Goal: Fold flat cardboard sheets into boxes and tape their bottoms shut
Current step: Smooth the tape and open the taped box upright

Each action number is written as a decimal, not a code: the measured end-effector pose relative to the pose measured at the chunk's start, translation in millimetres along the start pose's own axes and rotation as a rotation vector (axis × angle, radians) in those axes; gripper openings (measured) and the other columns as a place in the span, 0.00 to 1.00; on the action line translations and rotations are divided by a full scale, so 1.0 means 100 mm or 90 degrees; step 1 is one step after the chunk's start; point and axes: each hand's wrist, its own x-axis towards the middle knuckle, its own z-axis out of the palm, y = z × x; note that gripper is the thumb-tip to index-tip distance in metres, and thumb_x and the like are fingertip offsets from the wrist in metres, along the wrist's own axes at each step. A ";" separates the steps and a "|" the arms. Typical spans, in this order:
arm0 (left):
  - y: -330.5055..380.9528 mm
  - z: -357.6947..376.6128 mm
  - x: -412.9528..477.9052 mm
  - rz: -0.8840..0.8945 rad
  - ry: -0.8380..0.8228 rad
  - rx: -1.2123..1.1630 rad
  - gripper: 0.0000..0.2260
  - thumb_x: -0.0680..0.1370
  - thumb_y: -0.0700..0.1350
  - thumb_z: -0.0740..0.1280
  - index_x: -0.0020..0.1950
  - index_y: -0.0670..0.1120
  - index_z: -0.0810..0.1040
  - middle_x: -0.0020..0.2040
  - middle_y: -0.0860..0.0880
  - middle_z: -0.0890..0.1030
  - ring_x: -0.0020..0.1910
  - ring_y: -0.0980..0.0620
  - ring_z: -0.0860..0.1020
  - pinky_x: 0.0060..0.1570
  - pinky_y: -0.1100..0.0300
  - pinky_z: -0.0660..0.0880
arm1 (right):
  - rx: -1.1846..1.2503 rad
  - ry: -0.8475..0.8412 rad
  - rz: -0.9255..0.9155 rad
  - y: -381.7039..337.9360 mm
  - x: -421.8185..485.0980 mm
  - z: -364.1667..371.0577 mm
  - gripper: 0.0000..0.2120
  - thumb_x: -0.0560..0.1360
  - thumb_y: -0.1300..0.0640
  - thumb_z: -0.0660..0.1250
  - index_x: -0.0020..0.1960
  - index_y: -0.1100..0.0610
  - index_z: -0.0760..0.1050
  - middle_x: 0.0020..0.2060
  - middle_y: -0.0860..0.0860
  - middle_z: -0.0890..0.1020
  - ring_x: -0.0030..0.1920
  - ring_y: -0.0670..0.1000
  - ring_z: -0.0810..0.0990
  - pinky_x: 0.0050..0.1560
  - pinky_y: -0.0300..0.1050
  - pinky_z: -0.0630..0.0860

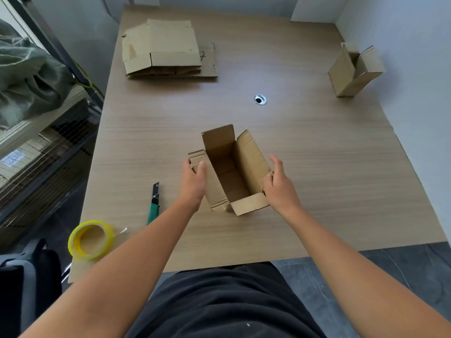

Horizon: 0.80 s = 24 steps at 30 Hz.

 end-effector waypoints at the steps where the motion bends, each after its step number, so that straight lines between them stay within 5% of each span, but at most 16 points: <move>1: -0.02 0.02 -0.03 0.023 0.016 0.030 0.26 0.83 0.59 0.59 0.79 0.52 0.57 0.67 0.48 0.74 0.61 0.47 0.77 0.58 0.46 0.80 | 0.008 -0.017 -0.011 0.02 -0.01 0.01 0.27 0.83 0.59 0.53 0.79 0.44 0.54 0.53 0.56 0.80 0.48 0.58 0.80 0.51 0.50 0.74; 3: -0.05 0.09 -0.08 0.044 0.054 0.141 0.25 0.84 0.60 0.54 0.78 0.50 0.57 0.66 0.45 0.75 0.60 0.44 0.77 0.57 0.45 0.78 | 0.017 -0.073 0.007 0.04 0.00 0.03 0.28 0.84 0.56 0.54 0.81 0.44 0.49 0.71 0.57 0.68 0.66 0.56 0.73 0.65 0.48 0.67; 6: -0.07 0.24 -0.06 0.009 0.036 0.242 0.26 0.84 0.63 0.46 0.74 0.48 0.64 0.67 0.42 0.76 0.65 0.39 0.75 0.64 0.43 0.72 | -0.012 -0.175 0.109 0.12 0.07 0.10 0.34 0.83 0.45 0.58 0.82 0.45 0.42 0.79 0.56 0.55 0.78 0.57 0.59 0.75 0.53 0.57; 10: 0.09 0.31 0.07 -0.031 -0.033 0.165 0.25 0.84 0.63 0.49 0.71 0.47 0.67 0.66 0.44 0.76 0.63 0.42 0.75 0.65 0.46 0.72 | 0.059 -0.089 0.108 0.20 0.13 0.20 0.36 0.82 0.51 0.64 0.82 0.49 0.46 0.80 0.53 0.58 0.78 0.55 0.59 0.77 0.51 0.58; 15: 0.11 0.42 -0.19 -0.021 -0.117 0.041 0.24 0.78 0.60 0.66 0.70 0.51 0.70 0.61 0.51 0.78 0.58 0.51 0.79 0.60 0.47 0.78 | 0.087 0.055 0.121 0.29 0.15 0.03 0.35 0.81 0.53 0.65 0.82 0.49 0.50 0.78 0.54 0.62 0.76 0.55 0.62 0.73 0.48 0.61; 19: 0.19 1.03 -0.24 0.060 -0.097 0.117 0.07 0.80 0.51 0.63 0.56 0.53 0.77 0.49 0.51 0.82 0.50 0.48 0.81 0.55 0.43 0.80 | 0.063 0.026 0.104 0.53 0.36 -0.38 0.36 0.81 0.50 0.64 0.82 0.48 0.48 0.80 0.53 0.59 0.79 0.54 0.57 0.75 0.50 0.58; 24: 0.51 2.16 0.04 0.029 -0.112 0.114 0.06 0.80 0.49 0.62 0.55 0.53 0.77 0.49 0.49 0.82 0.50 0.45 0.81 0.54 0.41 0.80 | -0.024 0.104 0.004 1.06 0.78 -1.30 0.33 0.81 0.48 0.64 0.81 0.55 0.57 0.78 0.55 0.62 0.78 0.56 0.57 0.78 0.54 0.56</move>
